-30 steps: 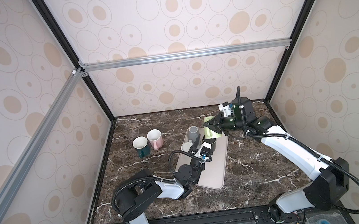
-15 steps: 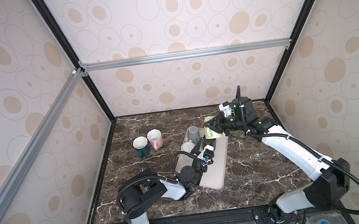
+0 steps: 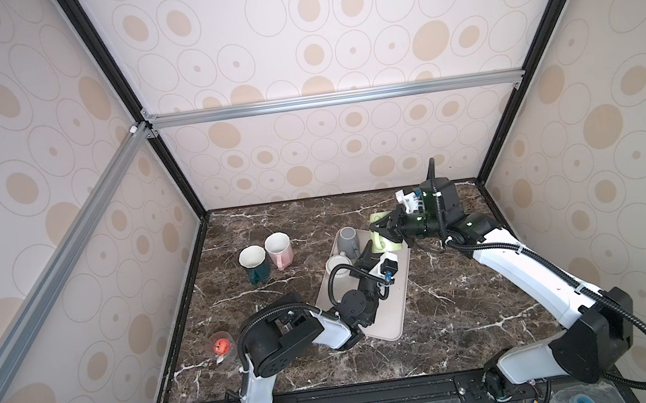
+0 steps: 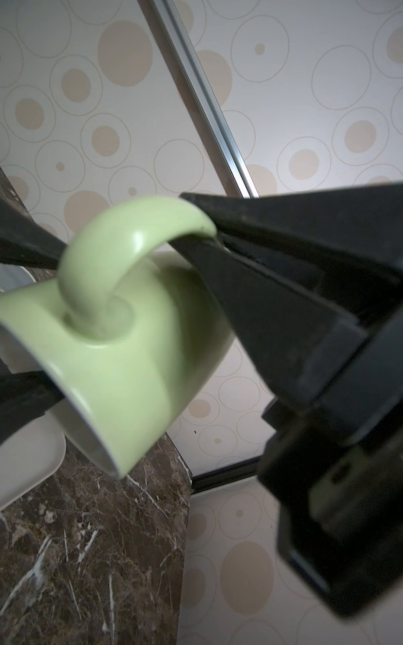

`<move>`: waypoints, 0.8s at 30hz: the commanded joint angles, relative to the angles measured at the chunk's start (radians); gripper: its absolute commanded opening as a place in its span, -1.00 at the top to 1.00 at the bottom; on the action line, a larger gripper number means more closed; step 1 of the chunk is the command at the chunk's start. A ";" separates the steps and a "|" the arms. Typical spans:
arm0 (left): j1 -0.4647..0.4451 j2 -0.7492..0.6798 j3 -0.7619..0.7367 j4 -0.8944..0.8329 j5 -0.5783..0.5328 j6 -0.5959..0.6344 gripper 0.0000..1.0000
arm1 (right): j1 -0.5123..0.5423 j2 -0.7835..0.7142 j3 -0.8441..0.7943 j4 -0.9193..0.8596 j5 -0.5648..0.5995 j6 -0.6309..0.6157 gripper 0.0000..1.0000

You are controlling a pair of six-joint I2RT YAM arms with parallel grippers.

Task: Turn the mug right side up
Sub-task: 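Hold the light green mug with both grippers and tilt it upright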

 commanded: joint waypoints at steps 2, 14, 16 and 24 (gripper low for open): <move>-0.009 0.021 0.052 0.205 -0.032 0.104 0.21 | -0.003 -0.034 -0.011 0.117 -0.057 0.043 1.00; -0.010 -0.003 0.092 0.243 -0.080 0.170 1.00 | -0.003 -0.027 -0.010 0.096 -0.076 0.035 1.00; -0.009 -0.033 0.070 0.235 -0.088 0.153 1.00 | -0.002 -0.030 -0.008 0.086 -0.074 0.023 1.00; -0.010 -0.165 -0.022 0.027 -0.083 -0.010 1.00 | -0.004 -0.050 -0.041 0.100 -0.064 0.019 0.06</move>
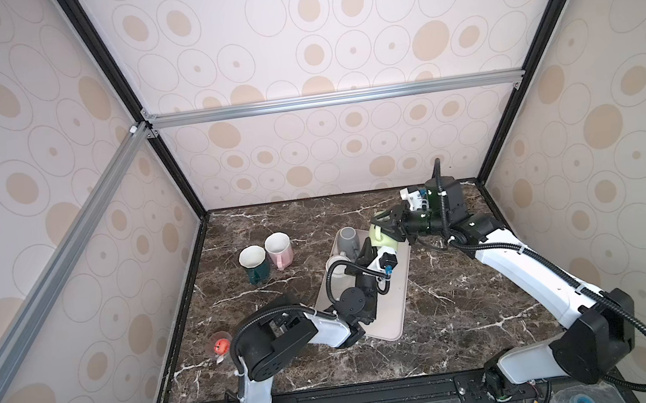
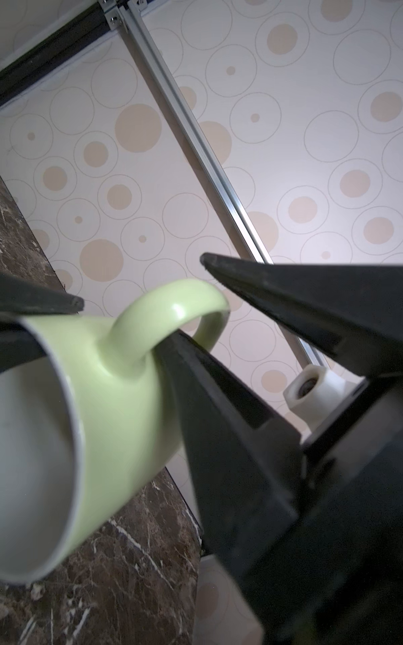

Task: Turn the mug right side up
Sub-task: 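Hold the light green mug with both grippers and tilt it upright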

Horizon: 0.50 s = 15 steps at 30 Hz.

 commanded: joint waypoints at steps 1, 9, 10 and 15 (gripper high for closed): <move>-0.009 -0.062 -0.007 0.062 0.018 -0.082 1.00 | 0.004 -0.035 -0.024 0.038 -0.033 -0.023 -0.04; -0.008 -0.098 -0.064 -0.094 -0.036 -0.252 1.00 | -0.002 -0.056 0.006 -0.002 0.001 -0.064 -0.35; -0.008 -0.112 -0.077 -0.113 -0.041 -0.280 1.00 | -0.002 -0.063 0.011 -0.017 0.016 -0.080 -0.38; -0.009 -0.186 -0.127 -0.255 -0.040 -0.422 1.00 | -0.010 -0.106 0.021 -0.109 0.113 -0.179 -0.48</move>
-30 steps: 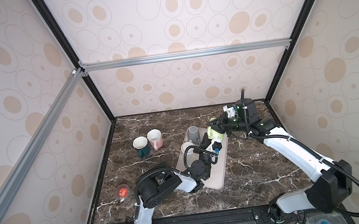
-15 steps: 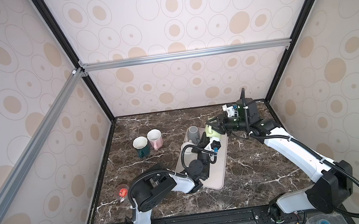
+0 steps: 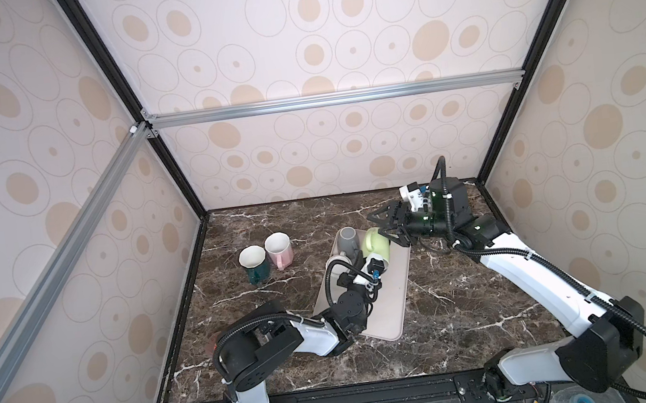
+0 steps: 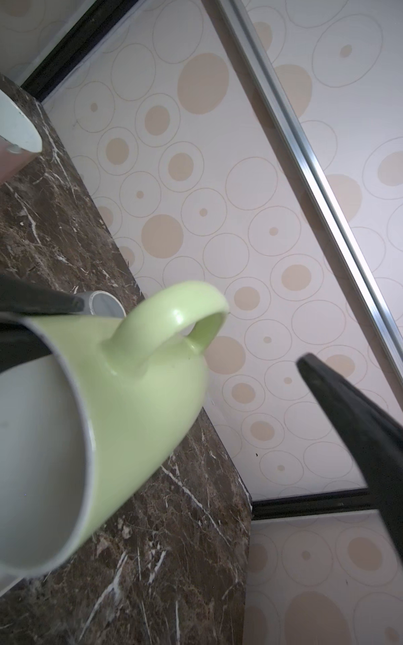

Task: Turn the mug right side up
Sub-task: 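Hold the light green mug with both grippers and tilt it upright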

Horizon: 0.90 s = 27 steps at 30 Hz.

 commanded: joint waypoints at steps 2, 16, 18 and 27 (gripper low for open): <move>-0.008 -0.091 -0.001 -0.042 -0.009 -0.175 1.00 | -0.010 -0.066 0.023 -0.084 0.106 -0.104 -0.48; 0.005 -0.237 -0.027 -0.332 0.031 -0.410 1.00 | -0.009 -0.202 -0.043 -0.250 0.296 -0.268 -0.47; 0.015 -0.270 -0.017 -0.397 0.033 -0.451 1.00 | -0.010 -0.223 -0.065 -0.259 0.310 -0.283 -0.47; 0.144 -0.370 0.097 -0.813 0.170 -0.712 1.00 | -0.010 -0.278 -0.168 -0.257 0.313 -0.337 -0.47</move>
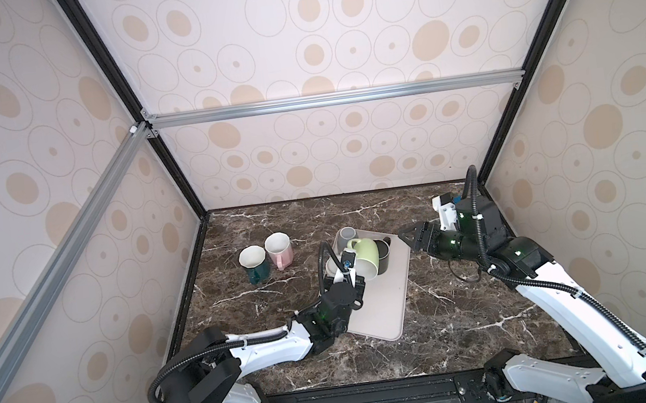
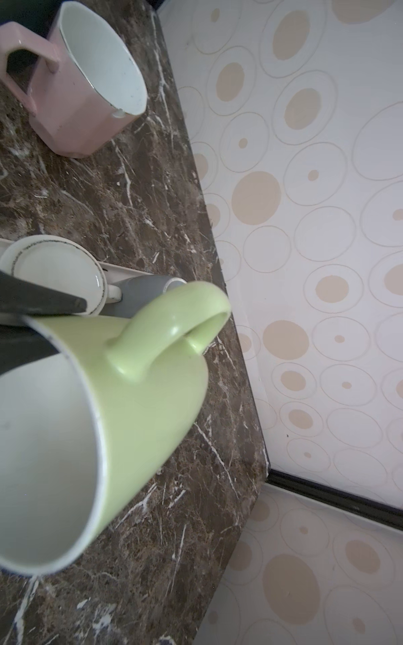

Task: Turn the mug right side up
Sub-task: 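Hold the light green mug with both grippers and tilt it upright, then withdraw the open right gripper while the left gripper carries the mug toward the pink mug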

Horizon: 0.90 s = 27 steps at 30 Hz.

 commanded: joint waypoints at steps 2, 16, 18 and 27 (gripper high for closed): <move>0.083 -0.052 0.093 -0.165 0.074 -0.172 1.00 | -0.002 -0.025 -0.041 -0.017 0.001 -0.047 -0.48; 0.258 -0.074 0.285 -0.585 0.246 -0.238 1.00 | -0.002 -0.098 -0.198 0.018 0.012 -0.069 -0.49; 0.272 -0.072 0.316 -0.642 0.264 -0.238 1.00 | -0.002 -0.101 -0.210 0.019 0.008 -0.075 -0.49; 0.342 -0.042 0.453 -0.862 0.309 -0.198 1.00 | -0.003 -0.166 -0.265 0.018 -0.008 -0.094 -0.49</move>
